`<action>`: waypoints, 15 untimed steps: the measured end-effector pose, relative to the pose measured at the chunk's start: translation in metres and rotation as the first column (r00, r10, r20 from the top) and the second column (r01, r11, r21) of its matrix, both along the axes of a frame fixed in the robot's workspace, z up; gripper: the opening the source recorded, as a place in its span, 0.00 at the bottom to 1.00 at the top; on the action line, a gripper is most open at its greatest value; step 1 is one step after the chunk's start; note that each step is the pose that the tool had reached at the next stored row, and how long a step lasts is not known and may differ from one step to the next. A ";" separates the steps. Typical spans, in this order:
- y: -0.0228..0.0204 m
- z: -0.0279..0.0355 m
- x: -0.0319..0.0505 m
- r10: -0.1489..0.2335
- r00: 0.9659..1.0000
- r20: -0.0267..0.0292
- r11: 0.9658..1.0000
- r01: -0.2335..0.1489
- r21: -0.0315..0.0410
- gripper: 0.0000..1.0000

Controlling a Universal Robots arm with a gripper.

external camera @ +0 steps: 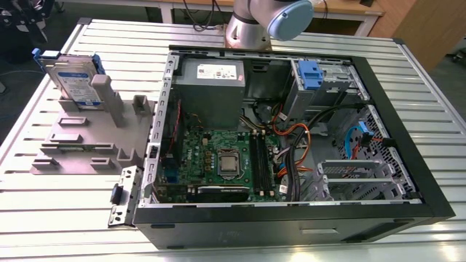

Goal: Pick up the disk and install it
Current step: 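Pick up the disk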

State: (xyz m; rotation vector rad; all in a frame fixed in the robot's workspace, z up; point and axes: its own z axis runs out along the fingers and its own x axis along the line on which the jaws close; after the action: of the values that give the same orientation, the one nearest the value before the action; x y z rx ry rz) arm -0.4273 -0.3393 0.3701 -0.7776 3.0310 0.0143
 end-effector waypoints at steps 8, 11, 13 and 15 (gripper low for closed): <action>0.0000 0.0000 0.0000 0.051 0.999 0.000 0.999 -0.051 0.000 0.11; 0.0000 0.0000 0.0000 0.065 0.998 0.000 0.998 -0.065 0.000 0.11; 0.0000 0.0000 0.0000 0.074 0.997 0.000 0.997 -0.074 0.000 0.11; 0.0000 0.0000 0.0000 0.083 0.997 0.000 0.997 -0.083 0.000 0.11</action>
State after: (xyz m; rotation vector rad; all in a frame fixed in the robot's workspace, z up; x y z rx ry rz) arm -0.4273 -0.3393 0.3701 -0.9035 2.9963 0.0151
